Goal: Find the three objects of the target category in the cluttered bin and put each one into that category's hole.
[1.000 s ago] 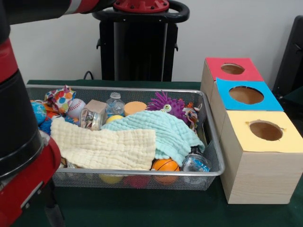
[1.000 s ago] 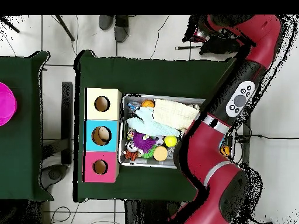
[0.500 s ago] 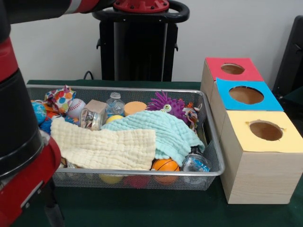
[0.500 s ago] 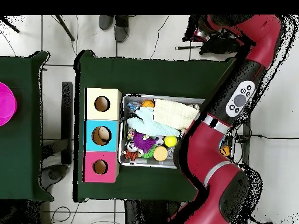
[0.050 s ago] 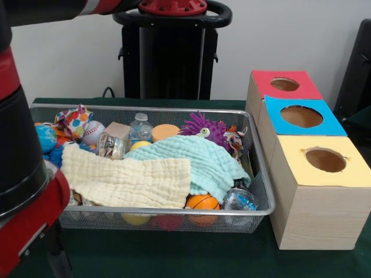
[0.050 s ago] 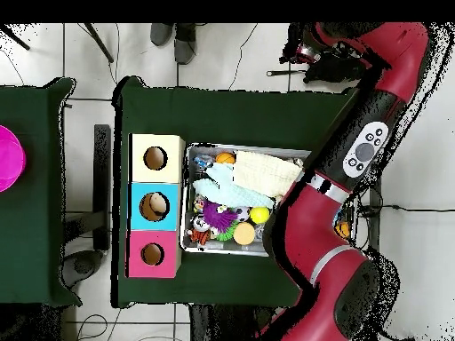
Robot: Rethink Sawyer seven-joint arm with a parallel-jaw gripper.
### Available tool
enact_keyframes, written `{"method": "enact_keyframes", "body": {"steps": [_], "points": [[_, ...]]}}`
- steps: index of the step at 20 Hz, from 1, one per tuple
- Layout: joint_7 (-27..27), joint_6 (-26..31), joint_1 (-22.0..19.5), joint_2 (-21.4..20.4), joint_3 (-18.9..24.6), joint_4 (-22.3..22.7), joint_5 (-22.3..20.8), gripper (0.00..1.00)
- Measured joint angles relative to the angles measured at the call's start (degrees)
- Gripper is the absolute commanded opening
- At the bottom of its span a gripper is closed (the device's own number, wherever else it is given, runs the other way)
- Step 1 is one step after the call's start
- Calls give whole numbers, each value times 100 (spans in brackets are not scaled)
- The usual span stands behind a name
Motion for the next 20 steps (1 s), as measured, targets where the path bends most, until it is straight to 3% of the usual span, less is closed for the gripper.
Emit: {"method": "enact_keyframes", "body": {"steps": [9,20], "points": [[0,0,-55,-56,190,-15,-225,100],[0,0,-193,-170,-38,42,436,100]]}}
